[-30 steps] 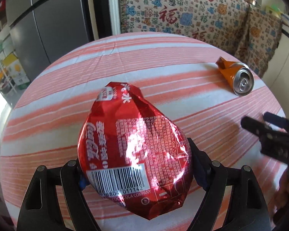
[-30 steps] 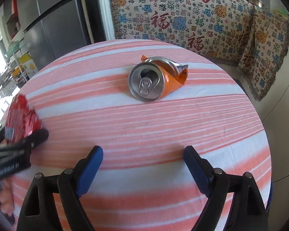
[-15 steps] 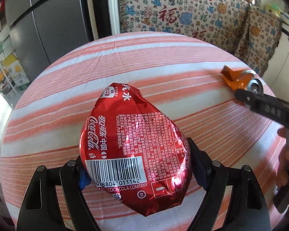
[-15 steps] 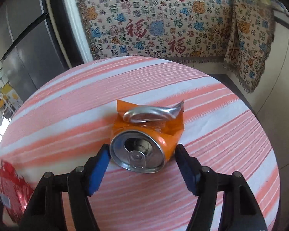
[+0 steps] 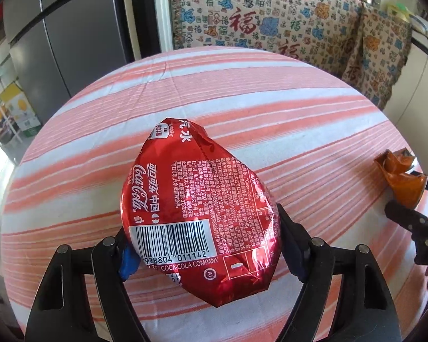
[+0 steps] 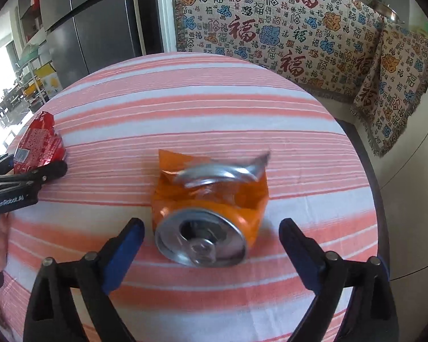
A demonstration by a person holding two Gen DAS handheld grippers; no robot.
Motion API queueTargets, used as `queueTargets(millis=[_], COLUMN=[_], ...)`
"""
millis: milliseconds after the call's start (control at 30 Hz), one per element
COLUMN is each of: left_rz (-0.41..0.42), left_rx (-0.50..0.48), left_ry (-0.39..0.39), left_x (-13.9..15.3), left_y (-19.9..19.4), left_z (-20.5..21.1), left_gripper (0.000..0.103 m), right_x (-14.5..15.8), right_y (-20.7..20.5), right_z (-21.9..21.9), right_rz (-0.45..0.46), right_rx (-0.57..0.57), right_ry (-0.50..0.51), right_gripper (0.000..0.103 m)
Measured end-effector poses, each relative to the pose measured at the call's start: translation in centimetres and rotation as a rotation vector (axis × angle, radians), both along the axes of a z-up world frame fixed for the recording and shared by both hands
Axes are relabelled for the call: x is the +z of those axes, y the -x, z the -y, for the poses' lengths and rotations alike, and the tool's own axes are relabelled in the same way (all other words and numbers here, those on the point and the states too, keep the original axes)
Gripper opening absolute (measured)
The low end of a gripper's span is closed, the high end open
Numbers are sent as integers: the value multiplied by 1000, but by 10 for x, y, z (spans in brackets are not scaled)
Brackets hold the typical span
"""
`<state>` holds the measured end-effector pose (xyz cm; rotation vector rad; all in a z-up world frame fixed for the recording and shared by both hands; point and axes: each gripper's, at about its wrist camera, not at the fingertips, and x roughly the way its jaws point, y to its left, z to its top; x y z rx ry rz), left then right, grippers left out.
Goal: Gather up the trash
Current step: 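Grasp the crushed orange can with the right tool while the left tool holds the red wrapper, then carry the red wrapper and orange can over the wastebasket and open both tools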
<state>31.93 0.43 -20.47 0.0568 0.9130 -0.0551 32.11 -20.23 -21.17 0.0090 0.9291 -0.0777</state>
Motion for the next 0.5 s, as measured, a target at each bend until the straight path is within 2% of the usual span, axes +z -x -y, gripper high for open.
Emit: queueTargets(millis=[100, 133, 167, 200, 267, 500], left_rz=[6, 9, 14, 17, 3, 11], left_rx=[5, 8, 11, 8, -8, -36], left_ry=[13, 15, 9, 3, 53, 109], left_x=[1, 1, 2, 3, 5, 17], left_y=[1, 3, 4, 5, 6, 14], left_z=[-3, -4, -4, -4, -6, -5], left_gripper=[79, 75, 59, 59, 59, 59], right_x=[3, 5, 6, 6, 8, 27], right_y=[-12, -12, -11, -10, -6, 20], right_z=[-8, -11, -11, -10, -7, 9], right_rz=[14, 21, 13, 1, -7, 42], right_rx=[17, 15, 7, 2, 3, 14], right_ry=[-3, 19, 35, 24, -6, -45], right_gripper=[101, 89, 84, 84, 84, 84])
